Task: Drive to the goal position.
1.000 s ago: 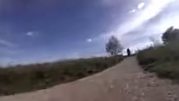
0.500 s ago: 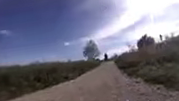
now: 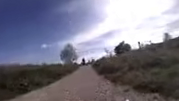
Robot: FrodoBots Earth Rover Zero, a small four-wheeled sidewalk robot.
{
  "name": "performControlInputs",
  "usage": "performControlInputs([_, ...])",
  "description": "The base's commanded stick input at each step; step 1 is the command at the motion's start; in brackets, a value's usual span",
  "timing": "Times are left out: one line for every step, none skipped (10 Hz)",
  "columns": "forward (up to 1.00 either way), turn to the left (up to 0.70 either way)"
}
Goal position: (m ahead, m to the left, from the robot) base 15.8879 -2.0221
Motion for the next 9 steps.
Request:
performControlInputs([1.00, 0.00])
performControlInputs([1.00, 0.00])
performControlInputs([1.00, 0.00])
performControlInputs([1.00, 0.00])
performControlInputs([0.97, 0.00])
performControlInputs([0.89, 0.00])
performControlInputs([0.89, 0.00])
performControlInputs([0.92, 0.00])
performControlInputs([0.97, 0.00])
